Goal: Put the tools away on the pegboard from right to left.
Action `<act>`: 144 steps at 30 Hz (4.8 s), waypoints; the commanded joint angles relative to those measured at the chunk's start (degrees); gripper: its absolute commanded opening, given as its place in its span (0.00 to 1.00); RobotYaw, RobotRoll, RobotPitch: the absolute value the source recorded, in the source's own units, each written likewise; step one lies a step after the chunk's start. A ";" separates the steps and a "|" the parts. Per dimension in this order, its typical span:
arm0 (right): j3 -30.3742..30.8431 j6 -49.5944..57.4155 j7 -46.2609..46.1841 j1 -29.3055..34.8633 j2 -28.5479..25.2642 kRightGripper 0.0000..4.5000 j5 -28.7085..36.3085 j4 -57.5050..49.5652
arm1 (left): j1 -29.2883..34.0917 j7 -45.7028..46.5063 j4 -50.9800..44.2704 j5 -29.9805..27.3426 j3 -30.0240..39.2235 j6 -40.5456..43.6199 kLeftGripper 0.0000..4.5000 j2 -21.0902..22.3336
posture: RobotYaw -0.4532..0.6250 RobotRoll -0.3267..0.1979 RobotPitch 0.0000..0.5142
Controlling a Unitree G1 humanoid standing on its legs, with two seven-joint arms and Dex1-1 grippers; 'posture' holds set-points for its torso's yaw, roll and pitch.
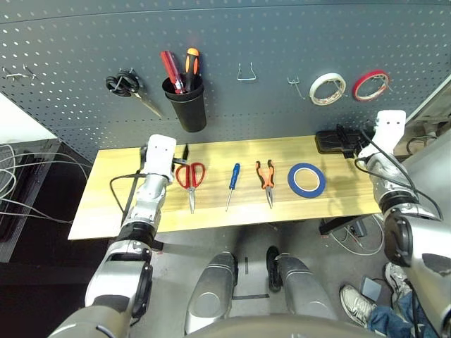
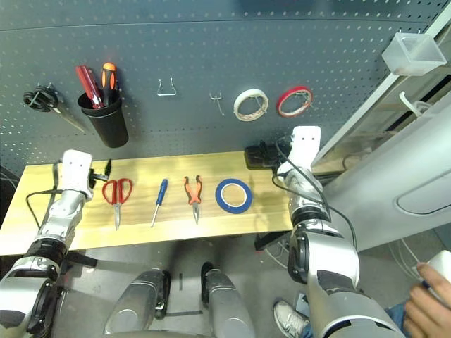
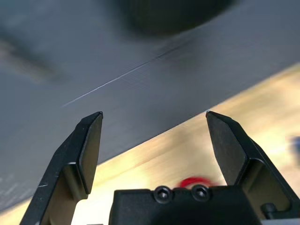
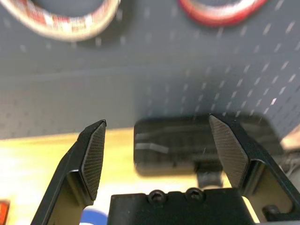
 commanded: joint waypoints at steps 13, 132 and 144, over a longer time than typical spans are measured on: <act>5.04 13.93 0.08 6.75 3.89 1.00 -2.51 -5.00 | 8.03 -8.69 -12.72 0.79 -5.62 6.48 1.00 -3.35 | 0.46 0.62 0.66; 15.92 -18.55 -23.79 -7.73 9.15 0.16 -18.52 -10.56 | 3.57 -13.61 -21.84 1.97 -8.58 -4.10 1.00 -3.12 | 0.53 0.62 0.46; 14.14 -16.77 -10.21 5.81 7.98 0.99 -9.54 -22.89 | 5.31 -16.48 -24.30 1.13 -9.47 -0.96 1.00 -2.73 | 0.54 0.62 0.48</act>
